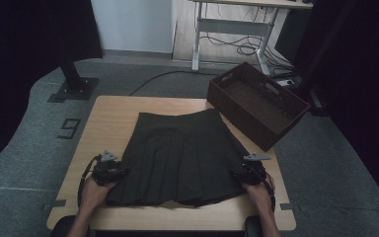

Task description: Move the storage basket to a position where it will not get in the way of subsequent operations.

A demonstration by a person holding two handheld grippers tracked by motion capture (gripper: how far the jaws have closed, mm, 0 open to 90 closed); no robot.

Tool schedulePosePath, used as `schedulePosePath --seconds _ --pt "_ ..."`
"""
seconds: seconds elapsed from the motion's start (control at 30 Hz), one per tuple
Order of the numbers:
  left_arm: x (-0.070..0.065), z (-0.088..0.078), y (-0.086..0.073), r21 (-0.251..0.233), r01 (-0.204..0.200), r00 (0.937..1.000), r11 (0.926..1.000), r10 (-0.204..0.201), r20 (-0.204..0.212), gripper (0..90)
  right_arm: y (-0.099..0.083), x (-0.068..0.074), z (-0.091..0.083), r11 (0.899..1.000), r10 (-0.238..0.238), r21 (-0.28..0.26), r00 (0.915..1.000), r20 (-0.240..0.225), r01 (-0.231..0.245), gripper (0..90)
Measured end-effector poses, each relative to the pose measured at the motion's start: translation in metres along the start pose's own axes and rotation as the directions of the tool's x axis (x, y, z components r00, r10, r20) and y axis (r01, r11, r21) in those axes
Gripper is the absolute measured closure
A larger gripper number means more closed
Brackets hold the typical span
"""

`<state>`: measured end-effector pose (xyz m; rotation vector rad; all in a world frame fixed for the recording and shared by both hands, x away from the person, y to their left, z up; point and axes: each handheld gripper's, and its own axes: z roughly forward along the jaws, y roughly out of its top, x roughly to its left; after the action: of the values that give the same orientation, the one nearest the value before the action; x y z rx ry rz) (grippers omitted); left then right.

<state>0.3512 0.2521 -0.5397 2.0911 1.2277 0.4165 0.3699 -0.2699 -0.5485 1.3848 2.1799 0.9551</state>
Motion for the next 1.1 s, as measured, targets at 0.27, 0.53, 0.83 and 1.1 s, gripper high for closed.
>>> schedulePosePath --seconds 0.27,0.53,0.83,1.1 --pt "-0.022 -0.007 -0.009 0.005 -0.025 0.9994 0.9997 0.025 0.023 52.5 -0.003 -0.008 -0.004 1.000 0.029 0.003 0.9994 0.021 -0.029 27.2" --pt "-0.005 -0.011 0.008 -0.016 0.021 0.9978 0.9996 -0.020 0.063 28.6 -0.007 -0.008 -0.014 0.999 0.047 -0.008 0.9988 0.015 -0.047 28.0" --pt "0.020 0.010 0.029 -0.009 0.033 0.9990 0.9994 -0.033 -0.030 23.9 0.011 0.027 -0.027 0.996 0.008 -0.089 0.9979 -0.064 -0.014 29.7" --pt "0.007 0.025 0.026 0.025 -0.026 0.9992 0.9994 0.027 -0.030 28.7 0.013 0.054 -0.001 1.000 -0.021 -0.011 0.9961 -0.085 0.020 30.0"
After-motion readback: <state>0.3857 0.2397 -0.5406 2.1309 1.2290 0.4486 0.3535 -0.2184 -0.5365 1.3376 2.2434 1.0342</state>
